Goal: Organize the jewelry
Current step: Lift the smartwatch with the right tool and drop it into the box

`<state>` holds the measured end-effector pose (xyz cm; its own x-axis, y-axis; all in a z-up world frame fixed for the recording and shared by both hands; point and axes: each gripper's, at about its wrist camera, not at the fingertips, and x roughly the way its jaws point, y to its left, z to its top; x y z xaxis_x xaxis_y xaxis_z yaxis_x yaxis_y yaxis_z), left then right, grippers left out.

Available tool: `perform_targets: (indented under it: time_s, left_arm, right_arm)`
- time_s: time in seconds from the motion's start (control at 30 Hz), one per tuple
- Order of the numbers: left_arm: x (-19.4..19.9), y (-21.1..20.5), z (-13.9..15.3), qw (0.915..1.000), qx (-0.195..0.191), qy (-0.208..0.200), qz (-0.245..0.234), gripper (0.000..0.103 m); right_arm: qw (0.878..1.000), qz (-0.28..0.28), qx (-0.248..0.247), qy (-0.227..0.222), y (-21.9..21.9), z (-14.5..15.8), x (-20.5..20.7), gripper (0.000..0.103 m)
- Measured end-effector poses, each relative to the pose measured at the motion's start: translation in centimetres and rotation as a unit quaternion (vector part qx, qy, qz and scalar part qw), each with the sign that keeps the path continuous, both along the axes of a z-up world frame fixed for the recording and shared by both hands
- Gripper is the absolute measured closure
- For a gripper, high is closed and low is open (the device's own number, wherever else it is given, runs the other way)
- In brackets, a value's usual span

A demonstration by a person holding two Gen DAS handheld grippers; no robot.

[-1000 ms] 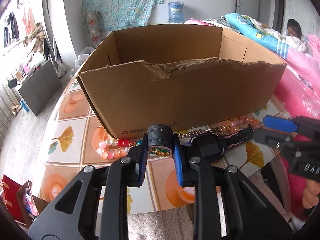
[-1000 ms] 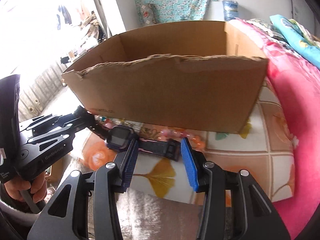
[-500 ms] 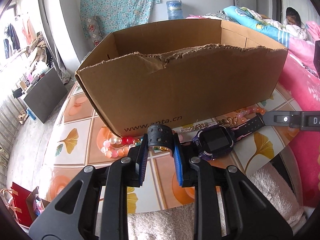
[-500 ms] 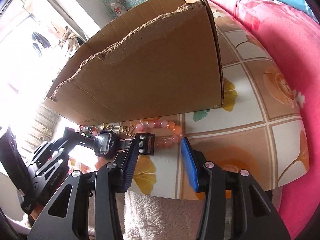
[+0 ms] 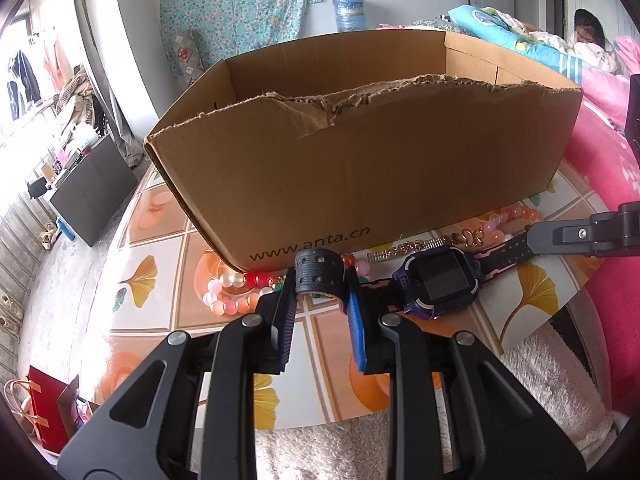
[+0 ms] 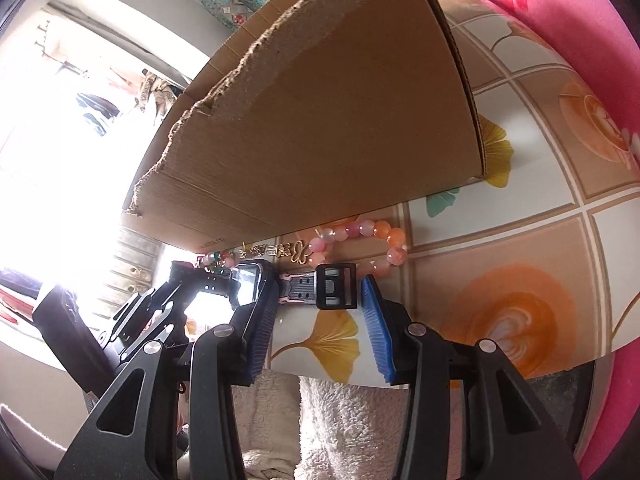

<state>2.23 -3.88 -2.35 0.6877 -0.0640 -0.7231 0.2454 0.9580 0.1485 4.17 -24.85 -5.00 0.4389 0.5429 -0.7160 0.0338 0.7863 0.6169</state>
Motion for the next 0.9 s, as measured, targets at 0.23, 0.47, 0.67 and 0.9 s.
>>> perform_targets:
  time_s: [0.23,0.47,0.67,0.9]
  left_arm:
    - [-0.1,-0.3,-0.1,1.0000,0.000,0.002,0.002,0.081]
    - [-0.3,-0.1,0.1,1.0000,-0.008,-0.002,-0.003,0.081]
    - [-1.4,0.7,1.6,0.9993,-0.034,-0.008,-0.014,0.083]
    - [-2.4,3.6,8.3,0.9922,-0.107,-0.035,-0.053,0.084]
  right_arm:
    - [1.000,-0.004,0.015,-0.002,-0.4,0.2,-0.3,0.077]
    - [0.999,0.001,0.004,-0.032,0.0,1.7,-1.2,0.092]
    - [0.998,0.015,0.003,-0.065,0.1,4.4,-2.4,0.093]
    - [0.989,0.050,-0.006,-0.139,1.0,11.7,-3.2,0.093]
